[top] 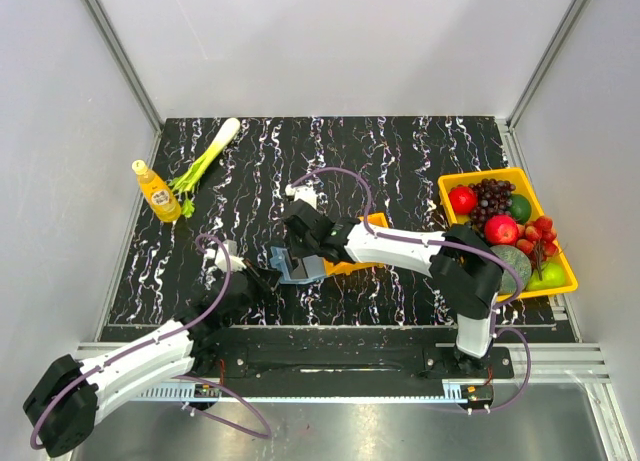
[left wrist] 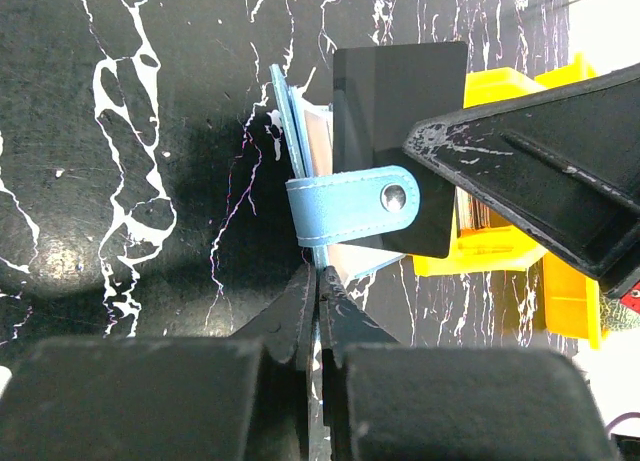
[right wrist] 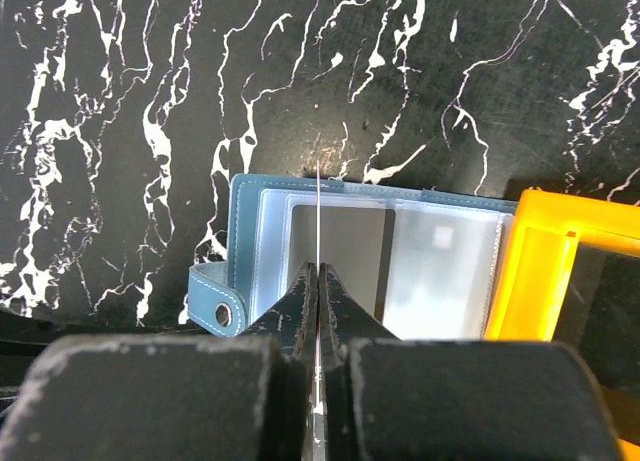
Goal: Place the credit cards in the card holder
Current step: Insert the credit card into the card holder.
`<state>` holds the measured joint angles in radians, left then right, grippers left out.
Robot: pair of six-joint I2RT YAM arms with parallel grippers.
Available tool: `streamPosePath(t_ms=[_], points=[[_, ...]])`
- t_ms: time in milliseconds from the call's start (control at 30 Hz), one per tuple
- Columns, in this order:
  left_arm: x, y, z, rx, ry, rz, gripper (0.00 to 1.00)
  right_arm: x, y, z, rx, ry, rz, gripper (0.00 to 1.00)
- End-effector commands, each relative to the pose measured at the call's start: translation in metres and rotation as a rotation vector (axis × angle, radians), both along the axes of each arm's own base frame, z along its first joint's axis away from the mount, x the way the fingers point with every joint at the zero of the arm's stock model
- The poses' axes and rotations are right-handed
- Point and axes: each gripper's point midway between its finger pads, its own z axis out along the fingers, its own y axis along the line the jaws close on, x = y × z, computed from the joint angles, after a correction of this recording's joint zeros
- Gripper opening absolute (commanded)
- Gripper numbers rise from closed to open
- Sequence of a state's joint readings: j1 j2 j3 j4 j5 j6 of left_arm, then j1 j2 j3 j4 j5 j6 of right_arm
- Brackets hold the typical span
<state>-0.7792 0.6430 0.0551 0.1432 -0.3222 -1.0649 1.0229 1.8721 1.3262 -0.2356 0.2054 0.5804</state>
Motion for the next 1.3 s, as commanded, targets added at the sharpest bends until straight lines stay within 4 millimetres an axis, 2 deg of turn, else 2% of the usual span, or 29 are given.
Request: streamPosePath(t_ms=[0,200,467,800,1000,1267], points=[[0.003,-0.002,0.006,-0.024,-0.031,-0.004,0.0,0.011,-0.002,0.014,-0.079,-0.094,-0.006,0.0],[0.002,-0.003,0.006,-0.024,-0.029,-0.009,0.0,0.011,0.003,0.025,-0.053,-0.101,0.01,0.0],[0.003,-0.003,0.006,-0.022,-0.03,-0.008,0.0,0.0,0.022,0.054,0.088,-0.085,0.045,0.0],[0.002,-0.003,0.005,-0.025,-0.028,-0.008,0.0,-0.008,0.032,0.055,0.118,-0.08,0.066,0.0],[0.002,-0.003,0.006,-0.027,-0.03,-0.006,0.0,-0.009,0.032,0.07,0.146,-0.111,0.058,0.0],[0.002,-0.003,0.006,-0.028,-0.03,-0.006,0.0,-0.009,0.03,0.066,0.132,-0.107,0.048,0.0]])
